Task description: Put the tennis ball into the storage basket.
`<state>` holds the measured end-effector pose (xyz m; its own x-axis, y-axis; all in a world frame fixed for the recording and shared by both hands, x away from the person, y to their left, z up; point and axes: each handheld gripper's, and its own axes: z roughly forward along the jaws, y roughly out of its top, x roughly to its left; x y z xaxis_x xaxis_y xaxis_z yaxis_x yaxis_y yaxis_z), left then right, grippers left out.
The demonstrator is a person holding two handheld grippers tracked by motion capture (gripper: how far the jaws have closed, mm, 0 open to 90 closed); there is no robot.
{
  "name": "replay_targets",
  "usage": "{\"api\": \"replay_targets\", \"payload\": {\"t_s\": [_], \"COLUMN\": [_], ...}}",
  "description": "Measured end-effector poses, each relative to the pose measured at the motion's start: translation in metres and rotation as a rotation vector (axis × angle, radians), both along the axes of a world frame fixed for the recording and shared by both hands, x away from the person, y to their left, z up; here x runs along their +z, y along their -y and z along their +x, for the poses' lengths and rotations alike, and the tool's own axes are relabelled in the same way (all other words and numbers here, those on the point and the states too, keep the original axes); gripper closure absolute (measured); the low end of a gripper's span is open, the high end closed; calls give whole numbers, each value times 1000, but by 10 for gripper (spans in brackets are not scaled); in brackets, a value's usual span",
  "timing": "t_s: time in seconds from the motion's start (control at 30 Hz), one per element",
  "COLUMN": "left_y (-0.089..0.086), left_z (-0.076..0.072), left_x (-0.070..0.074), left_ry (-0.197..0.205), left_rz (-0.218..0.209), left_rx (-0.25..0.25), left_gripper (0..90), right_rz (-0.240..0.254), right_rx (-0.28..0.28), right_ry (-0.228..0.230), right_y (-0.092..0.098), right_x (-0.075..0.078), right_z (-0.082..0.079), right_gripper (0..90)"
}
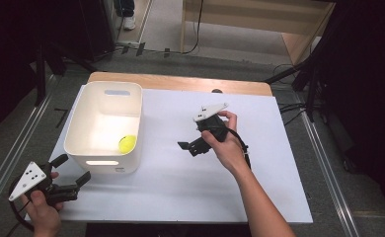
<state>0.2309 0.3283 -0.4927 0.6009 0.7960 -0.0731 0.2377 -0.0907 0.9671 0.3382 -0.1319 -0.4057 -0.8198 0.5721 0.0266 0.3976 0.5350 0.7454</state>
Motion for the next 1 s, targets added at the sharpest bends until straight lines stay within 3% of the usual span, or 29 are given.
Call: {"api": "replay_targets", "payload": {"t_s": [0.5,1.0], "left_y": [0,-1], "left_z": [0,0], "left_x": [0,-1], "left_ry": [2,-3], "left_rz": [0,-5], "left_rx": [2,17], "left_gripper": [0,0], "right_rz": [51,161], "right_rx": [-48,-142], "right_ry": [21,68], "right_y": [29,76], "right_x": [-17,-42], "right_z": [-13,-40], "right_gripper": [0,0]}}
